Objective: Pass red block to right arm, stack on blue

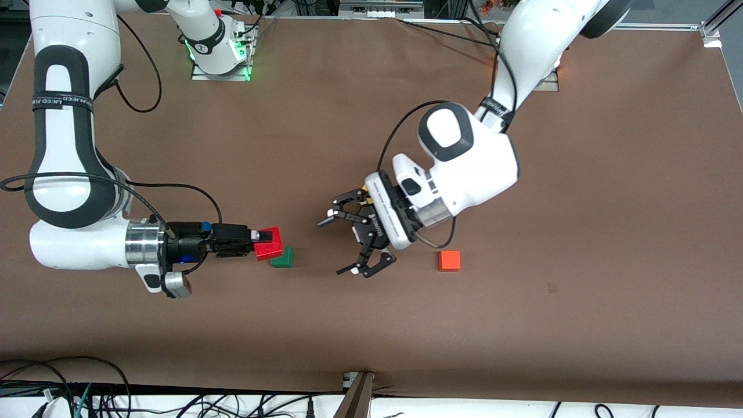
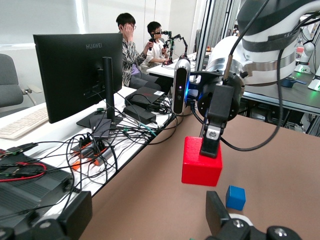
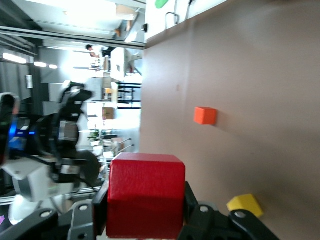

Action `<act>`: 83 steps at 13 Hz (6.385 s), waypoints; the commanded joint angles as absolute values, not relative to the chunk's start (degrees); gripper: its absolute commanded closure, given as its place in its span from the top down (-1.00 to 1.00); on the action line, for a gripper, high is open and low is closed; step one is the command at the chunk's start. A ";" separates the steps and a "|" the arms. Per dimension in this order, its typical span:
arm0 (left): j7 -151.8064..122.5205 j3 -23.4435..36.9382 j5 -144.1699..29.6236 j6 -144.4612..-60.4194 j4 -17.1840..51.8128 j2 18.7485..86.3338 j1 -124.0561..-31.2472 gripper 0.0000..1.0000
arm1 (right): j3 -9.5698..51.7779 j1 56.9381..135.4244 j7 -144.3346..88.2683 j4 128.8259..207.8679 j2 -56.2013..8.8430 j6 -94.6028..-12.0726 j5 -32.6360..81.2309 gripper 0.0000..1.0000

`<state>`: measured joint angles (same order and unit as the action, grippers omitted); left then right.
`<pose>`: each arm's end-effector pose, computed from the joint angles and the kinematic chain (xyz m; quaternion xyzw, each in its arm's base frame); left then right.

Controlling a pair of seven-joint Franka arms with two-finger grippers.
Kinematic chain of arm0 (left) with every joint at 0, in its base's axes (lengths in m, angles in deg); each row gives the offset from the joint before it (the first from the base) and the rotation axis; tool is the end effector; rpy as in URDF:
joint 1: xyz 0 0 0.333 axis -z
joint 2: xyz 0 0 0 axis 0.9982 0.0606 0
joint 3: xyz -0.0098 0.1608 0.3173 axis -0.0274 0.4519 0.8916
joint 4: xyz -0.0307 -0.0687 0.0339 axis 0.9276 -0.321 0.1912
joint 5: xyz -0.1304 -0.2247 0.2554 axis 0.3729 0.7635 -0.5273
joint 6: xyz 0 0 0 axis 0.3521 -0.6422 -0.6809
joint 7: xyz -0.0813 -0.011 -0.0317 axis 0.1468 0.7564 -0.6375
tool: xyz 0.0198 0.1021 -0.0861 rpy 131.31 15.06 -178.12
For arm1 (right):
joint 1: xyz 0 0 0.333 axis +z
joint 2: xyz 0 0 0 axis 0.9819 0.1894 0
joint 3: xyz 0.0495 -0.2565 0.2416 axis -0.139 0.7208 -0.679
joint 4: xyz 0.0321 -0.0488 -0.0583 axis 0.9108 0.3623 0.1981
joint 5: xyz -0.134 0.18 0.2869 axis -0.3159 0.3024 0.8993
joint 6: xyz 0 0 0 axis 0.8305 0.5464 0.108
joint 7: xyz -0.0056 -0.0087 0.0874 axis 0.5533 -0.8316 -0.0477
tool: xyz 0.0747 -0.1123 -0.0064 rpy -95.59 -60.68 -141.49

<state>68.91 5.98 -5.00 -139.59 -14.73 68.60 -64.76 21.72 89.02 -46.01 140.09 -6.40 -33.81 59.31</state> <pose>0.6839 -0.4384 0.4770 0.7164 -0.4191 0.4462 0.3346 0.7208 0.1932 0.4166 -0.8308 -0.0646 0.0186 0.5525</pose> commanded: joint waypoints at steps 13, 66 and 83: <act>34.46 6.62 -31.76 -97.98 13.50 37.47 -96.88 1.00 | 22.24 94.73 -34.34 145.34 -10.31 -34.48 -2.43 -1.00; -12.94 20.59 -66.70 -73.34 -0.92 35.36 -87.49 1.00 | 26.38 94.73 -30.12 161.38 -27.98 -41.22 -13.69 1.00; -12.94 20.15 -66.70 -77.65 -0.31 36.15 -87.49 1.00 | 17.51 81.65 -28.10 146.54 -40.70 -11.37 -13.96 1.00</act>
